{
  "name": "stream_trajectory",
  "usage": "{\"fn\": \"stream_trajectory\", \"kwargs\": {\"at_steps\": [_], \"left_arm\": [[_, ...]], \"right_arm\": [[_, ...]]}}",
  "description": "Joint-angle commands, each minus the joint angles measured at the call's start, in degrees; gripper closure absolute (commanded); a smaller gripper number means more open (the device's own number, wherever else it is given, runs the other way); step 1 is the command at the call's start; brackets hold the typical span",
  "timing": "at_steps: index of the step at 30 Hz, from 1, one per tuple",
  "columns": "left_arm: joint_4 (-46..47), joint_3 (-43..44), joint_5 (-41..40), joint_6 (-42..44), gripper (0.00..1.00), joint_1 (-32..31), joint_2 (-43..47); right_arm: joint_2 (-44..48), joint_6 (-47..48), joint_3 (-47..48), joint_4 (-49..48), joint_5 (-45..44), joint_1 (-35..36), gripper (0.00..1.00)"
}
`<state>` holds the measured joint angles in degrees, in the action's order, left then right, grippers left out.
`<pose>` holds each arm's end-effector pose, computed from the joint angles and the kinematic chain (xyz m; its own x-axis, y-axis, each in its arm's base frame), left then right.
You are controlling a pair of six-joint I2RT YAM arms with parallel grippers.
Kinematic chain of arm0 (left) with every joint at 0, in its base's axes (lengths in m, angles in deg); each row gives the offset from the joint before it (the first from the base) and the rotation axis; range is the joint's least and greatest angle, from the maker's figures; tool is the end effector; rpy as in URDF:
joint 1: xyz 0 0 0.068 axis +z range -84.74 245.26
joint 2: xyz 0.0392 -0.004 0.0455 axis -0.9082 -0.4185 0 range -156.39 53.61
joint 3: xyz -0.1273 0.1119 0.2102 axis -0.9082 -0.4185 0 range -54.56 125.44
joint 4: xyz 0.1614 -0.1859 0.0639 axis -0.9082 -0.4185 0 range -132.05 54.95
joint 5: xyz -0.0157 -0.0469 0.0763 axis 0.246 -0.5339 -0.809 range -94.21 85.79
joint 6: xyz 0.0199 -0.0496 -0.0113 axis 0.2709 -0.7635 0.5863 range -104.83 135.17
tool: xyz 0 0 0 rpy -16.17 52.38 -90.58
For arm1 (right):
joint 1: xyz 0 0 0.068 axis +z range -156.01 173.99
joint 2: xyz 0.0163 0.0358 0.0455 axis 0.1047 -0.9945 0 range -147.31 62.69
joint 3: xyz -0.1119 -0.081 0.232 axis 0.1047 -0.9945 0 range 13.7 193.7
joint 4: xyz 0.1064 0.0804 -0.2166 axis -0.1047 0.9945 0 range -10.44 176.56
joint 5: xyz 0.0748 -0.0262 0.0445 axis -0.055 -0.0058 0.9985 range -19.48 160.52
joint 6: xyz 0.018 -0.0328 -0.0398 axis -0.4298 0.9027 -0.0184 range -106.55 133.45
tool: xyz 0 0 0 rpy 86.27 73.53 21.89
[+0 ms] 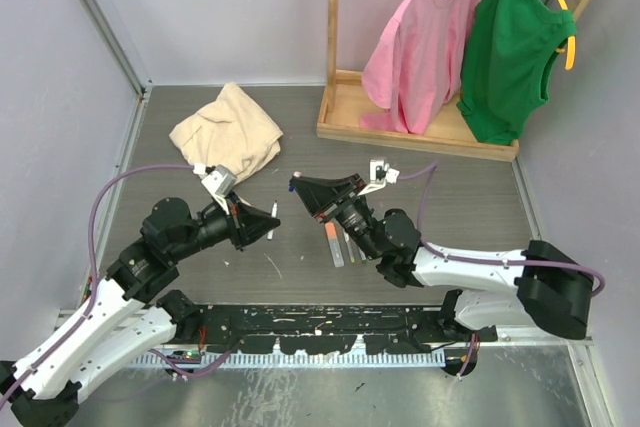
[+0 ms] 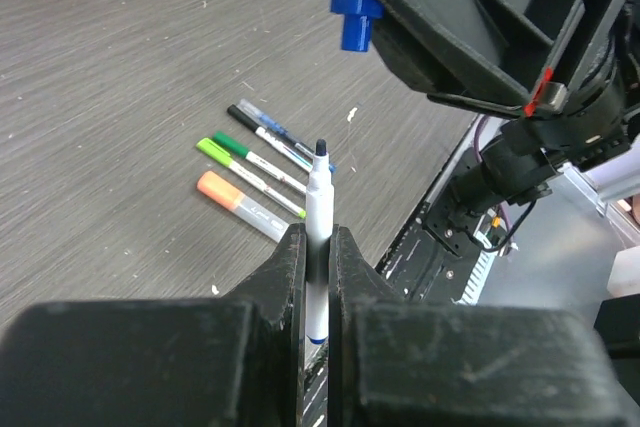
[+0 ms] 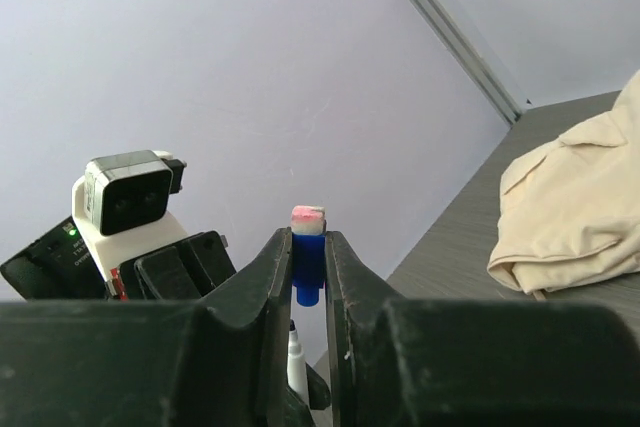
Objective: Insert the pens into the pen caps
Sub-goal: Insert the pen cap onto the pen.
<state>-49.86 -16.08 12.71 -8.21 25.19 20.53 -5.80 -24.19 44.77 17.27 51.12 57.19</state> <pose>0.1000 -0.0980 0.3203 -0.4465 -0.1206 -0.8866 0.7174 0.5439 -0.4353 0.1226 0.2157 0.3054 -0.2810 0.7212 -0.6331 -0.6749 0.3205 0.6646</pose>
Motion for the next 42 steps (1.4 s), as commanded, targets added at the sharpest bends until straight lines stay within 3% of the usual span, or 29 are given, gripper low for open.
{"fn": "stream_trajectory", "kwargs": {"at_steps": [1,42], "left_arm": [[6.3,1.2,3.7,0.2,1.0,-0.2,-0.6],[5.6,1.2,2.1,0.7,1.0,-0.2,1.7]], "right_arm": [[-3.4,0.5,2.2,-14.8,3.3,-0.1,0.99],[-6.8,-0.7,2.7,-8.7,11.8,-0.1,1.0]]}}
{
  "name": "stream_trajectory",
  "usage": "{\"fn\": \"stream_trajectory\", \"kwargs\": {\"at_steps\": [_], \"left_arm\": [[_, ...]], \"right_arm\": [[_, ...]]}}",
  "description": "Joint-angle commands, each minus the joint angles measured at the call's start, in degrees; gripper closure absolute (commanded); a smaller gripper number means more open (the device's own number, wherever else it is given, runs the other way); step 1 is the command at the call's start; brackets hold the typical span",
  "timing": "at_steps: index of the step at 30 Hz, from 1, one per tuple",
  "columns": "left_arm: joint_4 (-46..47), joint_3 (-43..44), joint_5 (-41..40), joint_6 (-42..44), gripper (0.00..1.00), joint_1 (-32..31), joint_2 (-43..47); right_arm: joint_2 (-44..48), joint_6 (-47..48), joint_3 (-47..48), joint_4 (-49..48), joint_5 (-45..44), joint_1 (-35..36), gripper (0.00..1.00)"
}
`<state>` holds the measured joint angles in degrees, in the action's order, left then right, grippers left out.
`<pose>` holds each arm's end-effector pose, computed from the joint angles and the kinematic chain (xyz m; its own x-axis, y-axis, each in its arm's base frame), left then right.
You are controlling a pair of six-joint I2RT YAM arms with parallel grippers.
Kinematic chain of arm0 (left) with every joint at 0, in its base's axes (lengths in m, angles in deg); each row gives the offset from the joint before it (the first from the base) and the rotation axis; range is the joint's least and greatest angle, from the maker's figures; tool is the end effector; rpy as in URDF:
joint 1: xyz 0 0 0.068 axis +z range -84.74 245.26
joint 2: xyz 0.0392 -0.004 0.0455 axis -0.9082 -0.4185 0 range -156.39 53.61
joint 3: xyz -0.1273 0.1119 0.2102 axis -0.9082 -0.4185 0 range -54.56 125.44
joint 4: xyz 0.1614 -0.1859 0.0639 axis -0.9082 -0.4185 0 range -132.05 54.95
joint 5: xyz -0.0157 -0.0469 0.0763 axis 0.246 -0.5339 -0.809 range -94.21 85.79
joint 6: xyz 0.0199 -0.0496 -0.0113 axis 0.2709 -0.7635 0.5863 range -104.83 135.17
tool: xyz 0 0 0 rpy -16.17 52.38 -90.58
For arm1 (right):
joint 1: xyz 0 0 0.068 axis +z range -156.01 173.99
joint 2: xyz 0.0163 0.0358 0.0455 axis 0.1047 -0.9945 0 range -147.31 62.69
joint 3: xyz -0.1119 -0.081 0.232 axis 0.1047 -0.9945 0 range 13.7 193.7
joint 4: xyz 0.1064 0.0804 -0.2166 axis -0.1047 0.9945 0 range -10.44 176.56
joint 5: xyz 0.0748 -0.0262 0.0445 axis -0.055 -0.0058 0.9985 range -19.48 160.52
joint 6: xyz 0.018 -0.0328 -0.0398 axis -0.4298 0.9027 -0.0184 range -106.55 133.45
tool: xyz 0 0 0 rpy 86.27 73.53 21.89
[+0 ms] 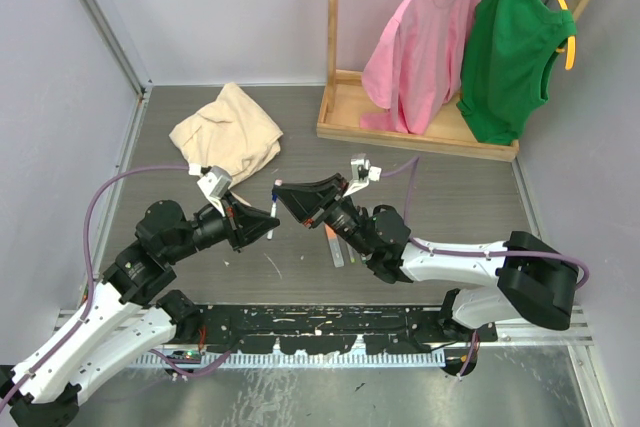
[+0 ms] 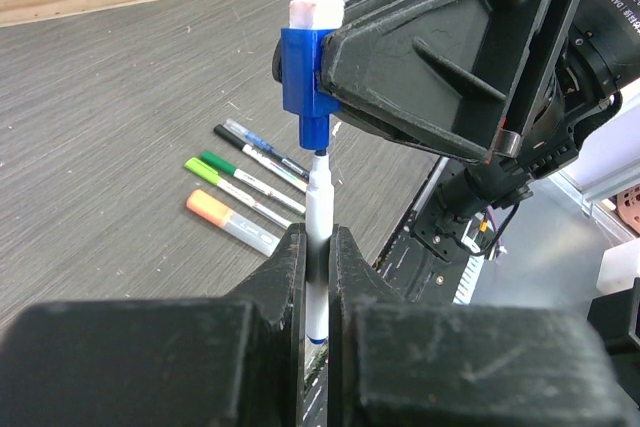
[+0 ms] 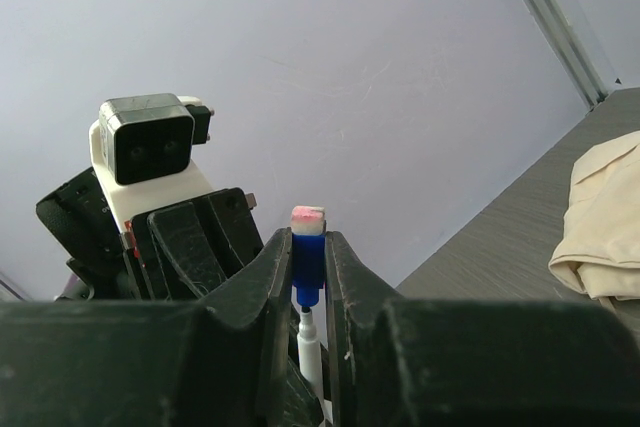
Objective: Insert the pens into the pen caps
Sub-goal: Insert the pen cap onto the pen.
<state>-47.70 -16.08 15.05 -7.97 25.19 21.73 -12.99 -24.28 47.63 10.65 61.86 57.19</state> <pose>0.0957 -0.0963 0.3269 -0.4117 -0.1386 -0.9007 0.7580 0.4966 -0.4228 0.1269 0.2390 0.3035 -0.3402 0.6682 -0.6616 -0.7761 0.1977 0.5988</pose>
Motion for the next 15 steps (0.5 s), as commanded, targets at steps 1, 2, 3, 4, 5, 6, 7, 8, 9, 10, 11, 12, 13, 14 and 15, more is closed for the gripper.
{"fn": "stream_trajectory", "kwargs": {"at_steps": [1,2,3,4,5,6,7,8,9,10,11,12,13,14,15], "left_arm": [[3.4,1.2,-0.2,0.5,1.0,-0.2,0.5],[3.5,1.1,-0.3,0.5,1.0,-0.2,0.6],[3.4,1.1,-0.4,0.5,1.0,-0.2,0.6],[3.4,1.1,-0.5,0.5,1.0,-0.2,0.6],[3.4,1.1,-0.6,0.4,1.0,-0.1,0.7],[3.3,1.1,-0.7,0.5,1.0,-0.2,0.7],[3.4,1.0,-0.8,0.5,1.0,-0.1,0.7],[3.4,1.1,-0.9,0.4,1.0,-0.2,0.7],[3.4,1.0,-1.0,0.5,1.0,-0.1,0.7],[3.4,1.1,-1.1,0.5,1.0,-0.1,0.6],[3.4,1.1,-1.1,0.5,1.0,-0.2,0.5],[3.3,1.1,-1.2,0.5,1.0,-0.1,0.5],[3.3,1.1,-1.2,0.5,1.0,-0.1,0.4],[3.3,1.2,-1.2,0.5,1.0,-0.1,0.4],[3.4,1.2,-1.3,0.5,1.0,-0.1,0.4]], "right_arm": [[0.5,-0.7,-0.3,-2.1,1.1,-0.1,1.0],[0.5,-0.8,-0.5,-2.1,1.1,-0.1,1.0],[0.6,-0.9,-0.7,-2.1,1.2,0.0,1.0],[0.8,-0.9,-0.8,-2.1,1.3,0.0,1.0],[0.9,-1.0,-1.0,-2.0,1.4,-0.1,1.0],[1.0,-0.9,-1.2,-1.9,1.4,-0.1,1.0],[1.1,-1.0,-1.4,-1.8,1.5,-0.1,1.0],[1.2,-0.9,-1.5,-1.7,1.7,-0.1,1.0],[1.2,-1.0,-1.5,-1.6,1.8,-0.1,1.0],[1.3,-1.0,-1.6,-1.6,2.2,-0.1,1.0],[1.3,-1.1,-1.6,-1.6,2.4,-0.1,1.0],[1.3,-1.1,-1.7,-1.5,2.8,-0.1,1.0],[1.4,-1.1,-1.8,-1.5,3.0,0.0,1.0],[1.5,-1.1,-2.0,-1.3,3.1,-0.1,1.0],[1.5,-1.1,-2.1,-1.1,3.2,0.0,1.0]]}}
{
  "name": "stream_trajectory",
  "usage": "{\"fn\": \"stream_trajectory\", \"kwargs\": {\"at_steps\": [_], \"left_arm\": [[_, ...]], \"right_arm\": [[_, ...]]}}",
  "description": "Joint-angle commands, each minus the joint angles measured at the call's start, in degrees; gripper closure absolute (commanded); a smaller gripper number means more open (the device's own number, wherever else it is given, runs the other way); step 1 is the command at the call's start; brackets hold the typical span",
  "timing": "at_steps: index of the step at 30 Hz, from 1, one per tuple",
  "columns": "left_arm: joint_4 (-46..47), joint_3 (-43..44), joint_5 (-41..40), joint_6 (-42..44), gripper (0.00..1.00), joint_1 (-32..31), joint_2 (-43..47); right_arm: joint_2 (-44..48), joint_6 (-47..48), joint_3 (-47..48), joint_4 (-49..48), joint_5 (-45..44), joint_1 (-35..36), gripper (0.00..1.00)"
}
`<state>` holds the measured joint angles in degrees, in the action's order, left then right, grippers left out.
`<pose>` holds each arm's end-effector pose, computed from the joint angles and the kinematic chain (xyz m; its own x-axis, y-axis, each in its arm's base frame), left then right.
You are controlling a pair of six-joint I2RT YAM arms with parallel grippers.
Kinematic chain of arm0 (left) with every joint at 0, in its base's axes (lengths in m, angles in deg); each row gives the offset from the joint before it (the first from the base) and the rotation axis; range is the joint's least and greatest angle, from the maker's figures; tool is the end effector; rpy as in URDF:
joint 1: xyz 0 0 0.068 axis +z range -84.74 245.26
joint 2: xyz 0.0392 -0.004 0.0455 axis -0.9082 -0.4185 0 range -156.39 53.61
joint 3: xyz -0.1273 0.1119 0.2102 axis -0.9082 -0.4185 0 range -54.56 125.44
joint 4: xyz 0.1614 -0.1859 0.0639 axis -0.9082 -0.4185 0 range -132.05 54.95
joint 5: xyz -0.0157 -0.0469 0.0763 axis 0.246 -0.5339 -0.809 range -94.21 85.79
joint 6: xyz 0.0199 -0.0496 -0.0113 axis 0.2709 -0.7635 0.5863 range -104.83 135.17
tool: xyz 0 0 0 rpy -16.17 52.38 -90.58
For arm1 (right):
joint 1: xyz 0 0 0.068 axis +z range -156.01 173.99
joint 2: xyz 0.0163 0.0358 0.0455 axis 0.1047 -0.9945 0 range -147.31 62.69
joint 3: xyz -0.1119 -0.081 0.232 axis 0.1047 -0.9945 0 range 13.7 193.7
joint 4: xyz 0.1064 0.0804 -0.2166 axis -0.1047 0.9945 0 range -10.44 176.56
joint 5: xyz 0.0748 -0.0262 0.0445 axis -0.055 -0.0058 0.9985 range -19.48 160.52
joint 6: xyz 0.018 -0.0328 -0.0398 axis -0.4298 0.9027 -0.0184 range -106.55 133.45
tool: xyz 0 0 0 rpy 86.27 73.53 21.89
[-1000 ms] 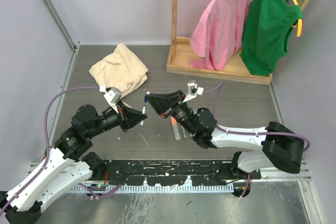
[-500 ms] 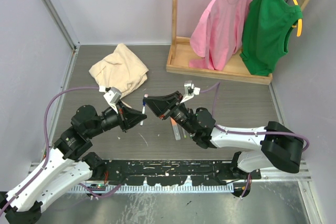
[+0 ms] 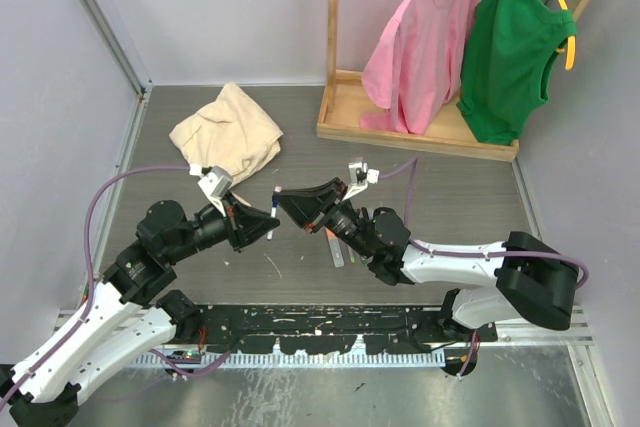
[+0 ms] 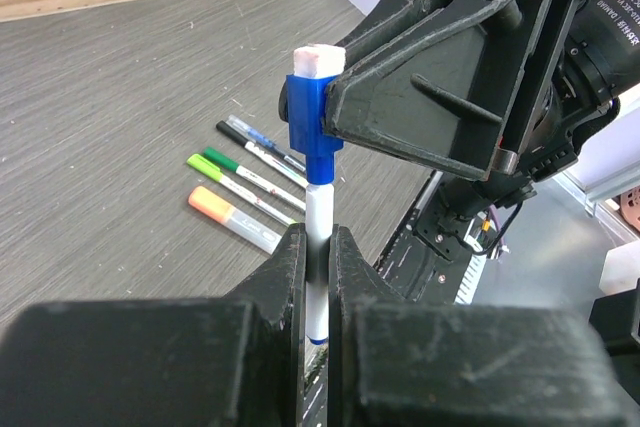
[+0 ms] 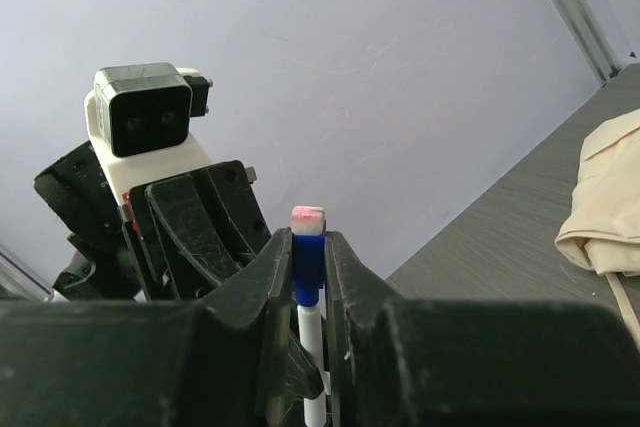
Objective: Insert the pens into the pen caps
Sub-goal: Insert the pen cap onto the pen.
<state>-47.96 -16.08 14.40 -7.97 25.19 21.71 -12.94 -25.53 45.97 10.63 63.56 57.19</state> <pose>0.0961 -0.0961 0.3263 -0.4127 -0.1396 -0.9001 0.7511 0.5068 -0.4230 0.1250 0.2377 0.2947 -0.3750 0.6424 -0.6683 -0.7729 0.1814 0.6080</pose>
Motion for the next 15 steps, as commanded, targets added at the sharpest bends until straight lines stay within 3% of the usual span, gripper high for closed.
{"fn": "stream_trajectory", "kwargs": {"at_steps": [1,15], "left_arm": [[3.7,1.1,-0.7,0.5,1.0,-0.2,0.4],[5.5,1.9,-3.7,-0.6,1.0,-0.2,0.7]], "right_arm": [[1.5,0.2,-0.7,-1.0,1.7,-0.1,1.0],[1.0,0.4,-3.5,4.2,5.4,1.3,1.0]]}}
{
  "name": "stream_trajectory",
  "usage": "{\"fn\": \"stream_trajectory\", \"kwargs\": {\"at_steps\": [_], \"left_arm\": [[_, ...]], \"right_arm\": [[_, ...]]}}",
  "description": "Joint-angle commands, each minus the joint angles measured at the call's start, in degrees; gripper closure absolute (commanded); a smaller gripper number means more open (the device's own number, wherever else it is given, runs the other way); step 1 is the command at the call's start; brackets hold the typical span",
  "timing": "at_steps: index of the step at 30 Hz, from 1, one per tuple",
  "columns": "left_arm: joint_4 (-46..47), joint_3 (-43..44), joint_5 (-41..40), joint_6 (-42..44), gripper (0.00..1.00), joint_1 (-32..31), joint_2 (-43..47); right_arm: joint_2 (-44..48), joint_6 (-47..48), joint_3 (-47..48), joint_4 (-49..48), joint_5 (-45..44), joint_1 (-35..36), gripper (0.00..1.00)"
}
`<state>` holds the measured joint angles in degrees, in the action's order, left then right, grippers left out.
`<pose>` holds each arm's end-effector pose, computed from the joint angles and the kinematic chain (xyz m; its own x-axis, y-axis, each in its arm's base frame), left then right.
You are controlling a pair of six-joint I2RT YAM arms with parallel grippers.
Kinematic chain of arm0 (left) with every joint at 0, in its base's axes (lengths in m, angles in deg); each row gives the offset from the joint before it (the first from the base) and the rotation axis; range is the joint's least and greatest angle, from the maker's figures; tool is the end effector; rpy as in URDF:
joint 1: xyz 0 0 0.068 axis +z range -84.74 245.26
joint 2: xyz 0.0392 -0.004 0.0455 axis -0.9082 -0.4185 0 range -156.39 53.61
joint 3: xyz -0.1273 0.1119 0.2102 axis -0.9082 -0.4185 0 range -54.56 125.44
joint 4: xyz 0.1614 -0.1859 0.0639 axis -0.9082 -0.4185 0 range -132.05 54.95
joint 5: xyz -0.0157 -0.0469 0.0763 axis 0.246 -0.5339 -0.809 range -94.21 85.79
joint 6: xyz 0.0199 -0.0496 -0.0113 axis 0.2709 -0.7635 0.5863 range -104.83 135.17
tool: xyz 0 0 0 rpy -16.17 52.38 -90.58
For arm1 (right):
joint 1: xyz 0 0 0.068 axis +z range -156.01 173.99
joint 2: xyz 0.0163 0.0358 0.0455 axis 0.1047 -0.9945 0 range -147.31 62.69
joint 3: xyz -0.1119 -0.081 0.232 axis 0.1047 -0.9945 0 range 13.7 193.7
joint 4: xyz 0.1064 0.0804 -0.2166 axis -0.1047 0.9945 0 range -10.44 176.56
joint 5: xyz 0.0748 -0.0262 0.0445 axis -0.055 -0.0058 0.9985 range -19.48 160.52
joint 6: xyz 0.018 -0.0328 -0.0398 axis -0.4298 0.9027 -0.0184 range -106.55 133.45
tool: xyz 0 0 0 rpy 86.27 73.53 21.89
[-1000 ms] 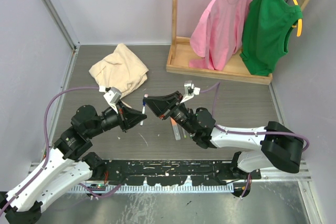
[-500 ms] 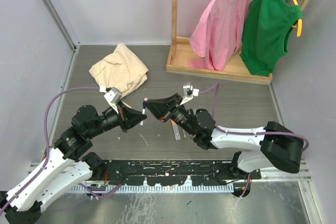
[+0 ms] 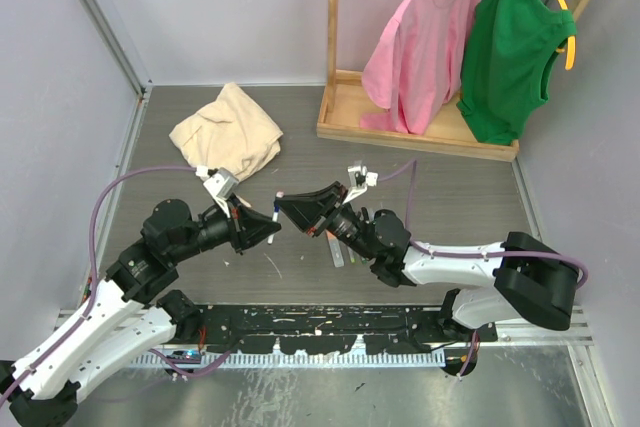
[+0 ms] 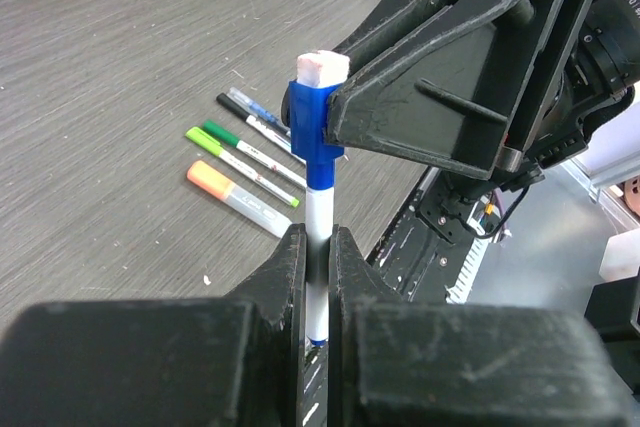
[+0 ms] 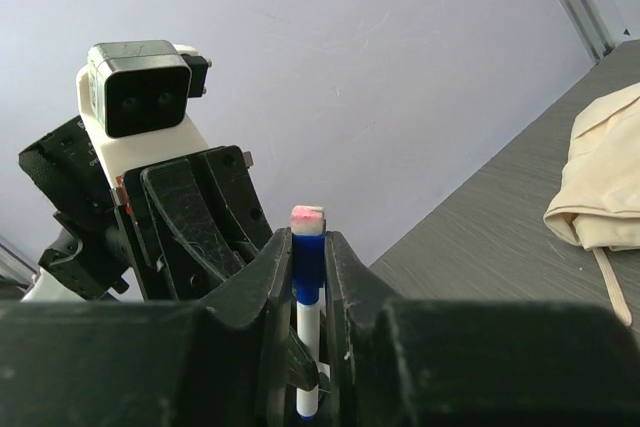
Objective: Insert the pens into the pen caps
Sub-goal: Insert the pen cap onto the pen.
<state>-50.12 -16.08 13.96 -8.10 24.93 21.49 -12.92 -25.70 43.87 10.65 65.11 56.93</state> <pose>0.0961 -0.0965 0.3218 -0.4419 -0.1174 -0.8894 0.7352 0.5206 -0.4340 0.1240 0.2351 0.2833 -0.3944 0.6096 -0.6876 -0.7715 0.1870 0.6082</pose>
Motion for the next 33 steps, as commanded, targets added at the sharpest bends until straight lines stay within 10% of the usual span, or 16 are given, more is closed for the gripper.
{"fn": "stream_trajectory", "kwargs": {"at_steps": [1,10,33], "left_arm": [[8.3,1.9,-4.4,-1.2,1.0,0.1,1.1],[11.5,7.9,-4.8,-1.8,1.0,0.1,-1.1],[15.2,10.7,-0.5,-2.1,1.0,0.2,-4.3]], "right_arm": [[1.1,0.5,-1.6,5.1,3.5,2.0,1.0],[5.0,3.1,-1.1,23.2,-8.1,10.3,1.0],[7.5,8.5,1.1,30.6,-18.0,18.7,1.0]]}}
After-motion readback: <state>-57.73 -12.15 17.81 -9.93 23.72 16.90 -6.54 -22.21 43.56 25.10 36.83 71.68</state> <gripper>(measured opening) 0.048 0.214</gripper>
